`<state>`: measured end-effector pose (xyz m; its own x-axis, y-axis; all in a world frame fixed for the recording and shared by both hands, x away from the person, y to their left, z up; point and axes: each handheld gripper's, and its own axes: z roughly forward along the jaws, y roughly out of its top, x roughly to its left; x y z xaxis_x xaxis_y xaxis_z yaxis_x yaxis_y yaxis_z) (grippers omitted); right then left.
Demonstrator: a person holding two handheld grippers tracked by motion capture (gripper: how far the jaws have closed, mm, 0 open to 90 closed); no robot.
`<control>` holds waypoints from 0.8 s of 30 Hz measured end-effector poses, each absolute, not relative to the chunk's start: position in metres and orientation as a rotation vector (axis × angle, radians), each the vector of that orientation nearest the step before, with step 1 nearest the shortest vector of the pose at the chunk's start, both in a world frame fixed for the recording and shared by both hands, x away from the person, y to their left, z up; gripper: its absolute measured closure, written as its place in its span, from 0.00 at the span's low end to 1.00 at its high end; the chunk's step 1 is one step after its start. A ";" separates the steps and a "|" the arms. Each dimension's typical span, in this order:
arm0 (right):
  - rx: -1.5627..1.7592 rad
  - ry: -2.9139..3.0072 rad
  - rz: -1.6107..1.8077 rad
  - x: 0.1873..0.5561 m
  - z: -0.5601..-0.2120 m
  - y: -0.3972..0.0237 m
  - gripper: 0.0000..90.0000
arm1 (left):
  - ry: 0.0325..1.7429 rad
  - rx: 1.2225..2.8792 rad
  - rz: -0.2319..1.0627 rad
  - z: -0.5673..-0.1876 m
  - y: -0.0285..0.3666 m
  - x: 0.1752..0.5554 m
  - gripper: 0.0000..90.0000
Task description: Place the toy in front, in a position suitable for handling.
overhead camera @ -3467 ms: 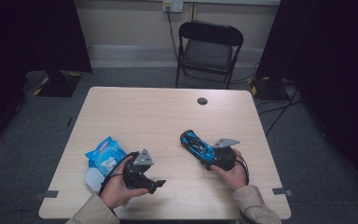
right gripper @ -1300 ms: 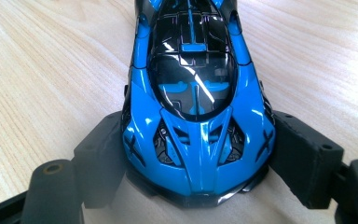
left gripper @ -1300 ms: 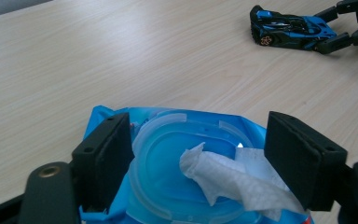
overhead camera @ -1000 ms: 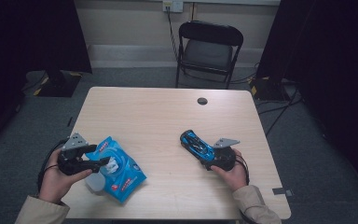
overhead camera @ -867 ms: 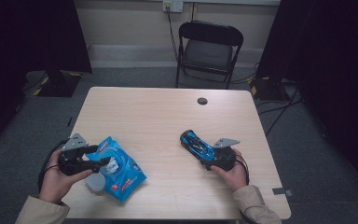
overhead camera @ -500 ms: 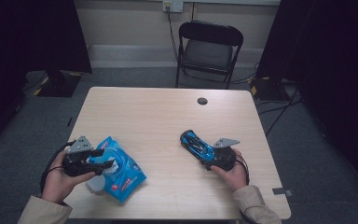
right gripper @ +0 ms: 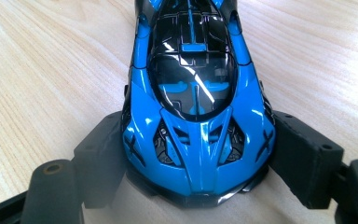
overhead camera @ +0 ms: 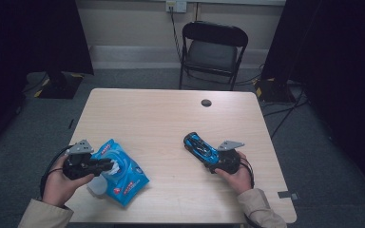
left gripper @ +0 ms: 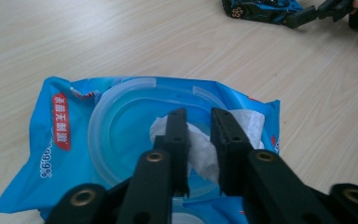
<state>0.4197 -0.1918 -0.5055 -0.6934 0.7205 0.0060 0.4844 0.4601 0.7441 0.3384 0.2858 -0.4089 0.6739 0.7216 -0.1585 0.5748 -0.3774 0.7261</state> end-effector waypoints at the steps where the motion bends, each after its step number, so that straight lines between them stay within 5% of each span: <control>1: 1.027 2.404 1.076 0.420 -0.505 -0.192 0.27 | 1.010 2.097 0.219 -0.409 0.286 0.339 0.90; 6: 1.026 2.404 1.075 0.420 -0.505 -0.192 0.27 | 1.063 2.080 0.201 -0.408 0.288 0.340 0.99; 24: 1.024 2.406 1.077 0.420 -0.506 -0.192 0.27 | 1.053 2.072 0.187 -0.394 0.282 0.341 1.00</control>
